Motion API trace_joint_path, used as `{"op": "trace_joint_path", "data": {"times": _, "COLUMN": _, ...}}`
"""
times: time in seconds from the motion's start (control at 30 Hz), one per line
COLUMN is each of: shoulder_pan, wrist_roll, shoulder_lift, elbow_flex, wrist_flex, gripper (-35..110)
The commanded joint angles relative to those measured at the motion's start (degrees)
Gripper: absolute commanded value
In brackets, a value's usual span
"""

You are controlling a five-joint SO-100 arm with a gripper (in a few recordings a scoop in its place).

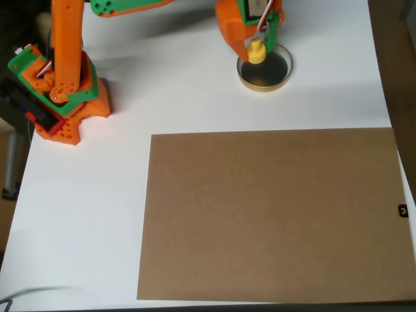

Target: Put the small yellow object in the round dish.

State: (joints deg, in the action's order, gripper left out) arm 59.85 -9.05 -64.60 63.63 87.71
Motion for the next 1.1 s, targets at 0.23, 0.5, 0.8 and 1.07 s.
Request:
{"op": "trace_joint_path", "data": {"times": 0.23, "shoulder_pan": 1.7, "wrist_roll": 1.1, "shoulder_lift": 0.6, "elbow_flex": -3.4, "wrist_flex": -2.5, "gripper": 0}}
{"op": "trace_joint_path", "data": {"times": 0.5, "shoulder_pan": 0.3, "wrist_roll": 1.5, "shoulder_lift": 0.4, "elbow_flex": 0.6, "wrist_flex": -6.9, "gripper": 0}}
{"op": "trace_joint_path", "data": {"times": 0.8, "shoulder_pan": -0.3, "wrist_roll": 1.8, "shoulder_lift": 0.4, "elbow_flex": 1.8, "wrist_flex": -7.4, "gripper": 13}}
{"op": "trace_joint_path", "data": {"times": 1.07, "shoulder_pan": -0.5, "wrist_roll": 1.1, "shoulder_lift": -2.1, "elbow_flex": 4.3, "wrist_flex": -7.4, "gripper": 23}}
